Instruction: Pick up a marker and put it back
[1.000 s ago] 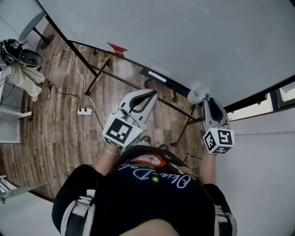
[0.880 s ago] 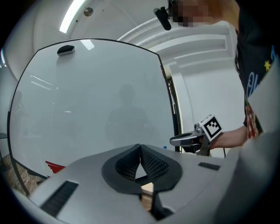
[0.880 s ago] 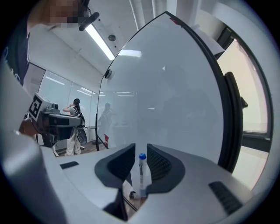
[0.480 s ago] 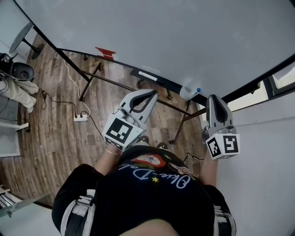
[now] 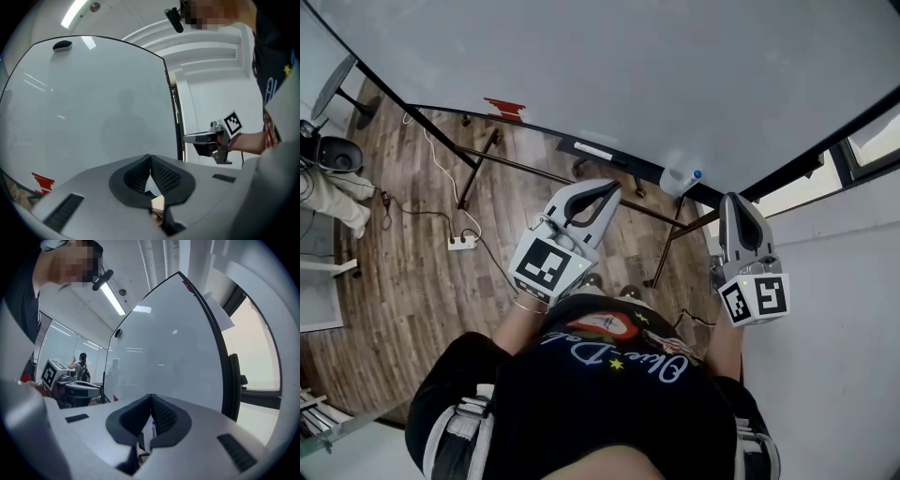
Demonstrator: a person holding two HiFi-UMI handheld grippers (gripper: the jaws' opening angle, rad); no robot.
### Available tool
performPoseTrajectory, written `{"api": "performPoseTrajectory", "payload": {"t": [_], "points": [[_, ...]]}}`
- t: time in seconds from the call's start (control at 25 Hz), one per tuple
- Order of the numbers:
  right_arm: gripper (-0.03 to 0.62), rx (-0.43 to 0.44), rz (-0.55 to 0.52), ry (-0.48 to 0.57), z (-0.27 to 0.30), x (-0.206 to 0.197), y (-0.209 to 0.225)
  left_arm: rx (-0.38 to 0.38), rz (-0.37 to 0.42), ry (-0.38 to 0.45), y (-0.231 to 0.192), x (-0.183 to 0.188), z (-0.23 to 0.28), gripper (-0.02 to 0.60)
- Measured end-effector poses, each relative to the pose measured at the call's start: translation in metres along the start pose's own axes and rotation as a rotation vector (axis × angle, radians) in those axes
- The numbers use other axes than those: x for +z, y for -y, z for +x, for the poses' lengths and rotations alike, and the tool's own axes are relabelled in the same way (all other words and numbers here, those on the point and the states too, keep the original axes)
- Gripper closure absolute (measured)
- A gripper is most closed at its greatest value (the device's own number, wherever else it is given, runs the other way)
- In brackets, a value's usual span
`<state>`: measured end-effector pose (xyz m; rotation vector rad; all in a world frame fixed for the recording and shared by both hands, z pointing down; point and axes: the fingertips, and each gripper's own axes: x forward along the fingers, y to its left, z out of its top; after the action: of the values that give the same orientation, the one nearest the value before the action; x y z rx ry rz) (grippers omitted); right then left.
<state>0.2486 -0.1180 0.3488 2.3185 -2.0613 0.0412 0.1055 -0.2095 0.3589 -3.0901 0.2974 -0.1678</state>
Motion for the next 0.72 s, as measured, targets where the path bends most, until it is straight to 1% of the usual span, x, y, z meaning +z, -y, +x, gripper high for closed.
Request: {"api": "performPoseTrajectory", "payload": {"t": [0.48,0.72], "points": [[0.594,0.002,-0.001,0.003,0.0017,0.0003,-0.0016,0.011,-0.001,-0.007,-0.0023,-0.0013,-0.0031,0.578],[0.594,0.018,0.020,0.001,0.0016,-0.0017,-0.0036,0.009,-0.002,-0.007,-0.0017,-0.0020,-0.0027,0.578]]}}
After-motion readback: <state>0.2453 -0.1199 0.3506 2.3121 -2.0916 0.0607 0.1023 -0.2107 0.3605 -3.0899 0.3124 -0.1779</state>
